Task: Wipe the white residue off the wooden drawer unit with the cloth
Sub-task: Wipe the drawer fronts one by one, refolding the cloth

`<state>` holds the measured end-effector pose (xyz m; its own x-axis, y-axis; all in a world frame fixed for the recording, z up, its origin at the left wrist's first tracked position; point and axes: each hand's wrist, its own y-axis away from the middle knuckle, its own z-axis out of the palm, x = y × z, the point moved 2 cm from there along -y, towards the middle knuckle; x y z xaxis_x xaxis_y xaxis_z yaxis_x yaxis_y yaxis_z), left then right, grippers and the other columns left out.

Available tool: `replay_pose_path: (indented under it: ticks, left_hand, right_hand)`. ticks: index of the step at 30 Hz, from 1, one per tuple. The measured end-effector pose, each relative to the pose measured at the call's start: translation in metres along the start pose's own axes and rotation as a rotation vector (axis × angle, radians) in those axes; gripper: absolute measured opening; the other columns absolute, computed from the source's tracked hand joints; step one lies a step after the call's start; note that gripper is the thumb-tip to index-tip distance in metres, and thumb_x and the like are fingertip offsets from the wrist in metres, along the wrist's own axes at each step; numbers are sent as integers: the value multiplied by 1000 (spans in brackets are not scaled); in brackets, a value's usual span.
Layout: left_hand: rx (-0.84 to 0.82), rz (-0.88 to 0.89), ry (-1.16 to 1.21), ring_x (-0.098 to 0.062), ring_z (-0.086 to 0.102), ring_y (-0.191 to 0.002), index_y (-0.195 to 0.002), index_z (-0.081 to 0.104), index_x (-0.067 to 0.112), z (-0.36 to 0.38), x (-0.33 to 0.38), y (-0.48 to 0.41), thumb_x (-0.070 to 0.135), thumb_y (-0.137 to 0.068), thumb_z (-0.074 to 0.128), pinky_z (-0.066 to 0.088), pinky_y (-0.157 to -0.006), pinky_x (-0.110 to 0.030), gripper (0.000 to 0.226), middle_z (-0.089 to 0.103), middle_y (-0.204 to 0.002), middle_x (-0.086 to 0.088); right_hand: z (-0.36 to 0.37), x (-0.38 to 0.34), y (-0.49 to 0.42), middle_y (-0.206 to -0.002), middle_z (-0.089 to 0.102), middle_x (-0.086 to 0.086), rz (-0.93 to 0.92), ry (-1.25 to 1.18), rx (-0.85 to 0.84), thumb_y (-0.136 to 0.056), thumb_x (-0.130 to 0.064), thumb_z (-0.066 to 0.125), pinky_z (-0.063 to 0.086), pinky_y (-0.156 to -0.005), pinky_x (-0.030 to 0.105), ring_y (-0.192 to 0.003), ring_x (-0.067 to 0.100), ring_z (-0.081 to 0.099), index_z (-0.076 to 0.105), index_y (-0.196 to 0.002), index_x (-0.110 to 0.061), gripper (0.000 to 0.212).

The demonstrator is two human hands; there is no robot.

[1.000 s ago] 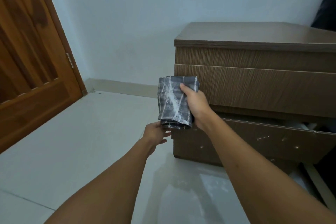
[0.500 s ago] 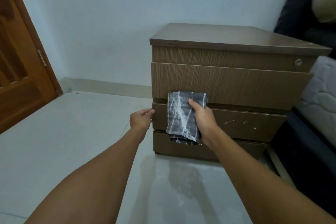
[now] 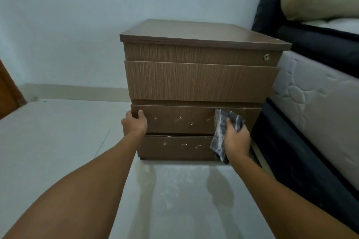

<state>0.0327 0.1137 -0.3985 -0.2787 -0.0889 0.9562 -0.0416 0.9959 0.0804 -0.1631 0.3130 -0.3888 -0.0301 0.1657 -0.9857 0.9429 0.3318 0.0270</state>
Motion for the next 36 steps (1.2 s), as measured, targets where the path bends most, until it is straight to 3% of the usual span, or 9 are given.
replay_pose_path:
  ticks: [5, 11, 16, 19, 22, 24, 28, 33, 36]
  left_hand:
    - [36, -65, -18, -38, 48, -124, -145, 33, 16, 15, 2, 3, 50, -96, 45, 43, -100, -48, 61, 41, -139, -16]
    - [10, -85, 25, -38, 43, -130, -147, 33, 16, 16, -4, -10, 64, -87, 49, 37, -106, -49, 78, 40, -144, -16]
    - [-1, -71, 54, -36, 43, -131, -146, 33, 18, 18, -9, -20, 64, -84, 55, 38, -106, -49, 80, 42, -145, -14]
    - [8, -59, 64, -36, 43, -132, -146, 33, 19, 19, -11, -21, 63, -84, 57, 37, -107, -49, 80, 42, -146, -13]
    - [-1, -39, 83, -35, 43, -132, -145, 32, 18, 18, -12, -23, 61, -84, 58, 38, -107, -49, 80, 42, -146, -13]
    - [-10, -34, 90, -35, 43, -132, -145, 32, 18, 17, -12, -23, 61, -84, 58, 39, -106, -50, 79, 42, -146, -13]
    - [-9, -28, 85, -35, 42, -133, -145, 32, 16, 15, -10, -21, 57, -86, 58, 40, -106, -50, 76, 41, -147, -13]
    - [-22, -39, 107, -34, 43, -132, -142, 34, 16, 12, -7, -19, 56, -85, 61, 41, -106, -49, 75, 42, -146, -12]
    - [-42, -40, 110, -34, 44, -131, -141, 35, 15, 10, -4, -17, 55, -86, 61, 40, -106, -48, 73, 44, -145, -12]
  right_hand:
    - [-39, 2, -6, -109, 64, 4, -151, 86, 311, -97, -39, 50, 41, -77, 34, -99, 25, 61, 52, -125, -26, 32]
    - [-49, 16, -51, -116, 67, -1, -49, -9, 525, -94, -47, 50, 49, -84, 40, -102, 25, 64, 51, -121, -38, 28]
    - [-35, 31, -74, -123, 61, -2, 2, -196, 391, -96, -45, 49, 38, -84, 32, -103, 13, 54, 48, -134, -35, 39]
    - [-23, 40, -88, -120, 59, -1, 19, -193, 279, -96, -49, 48, 36, -87, 32, -104, 15, 52, 43, -141, -32, 48]
    - [-5, 45, -97, -139, 53, 5, -26, -90, 172, -89, -63, 44, 38, -104, 45, -125, 27, 50, 19, -150, -37, 70]
    - [6, 50, -101, -155, 34, 11, -86, -4, 163, -86, -67, 39, 30, -111, 59, -139, 34, 35, 1, -146, -46, 75]
    - [17, 42, -98, -163, -1, 10, -192, 73, 200, -100, -38, 43, 7, -118, 52, -149, 27, 1, 6, -153, -29, 65]
    - [41, 40, -86, -163, -1, 8, -227, 70, 240, -101, -32, 43, 8, -119, 53, -149, 24, -3, 1, -154, -18, 69]
    - [57, 43, -73, -163, -3, 8, -251, 75, 208, -101, -31, 44, -4, -118, 44, -149, 23, -5, 0, -154, -15, 70]
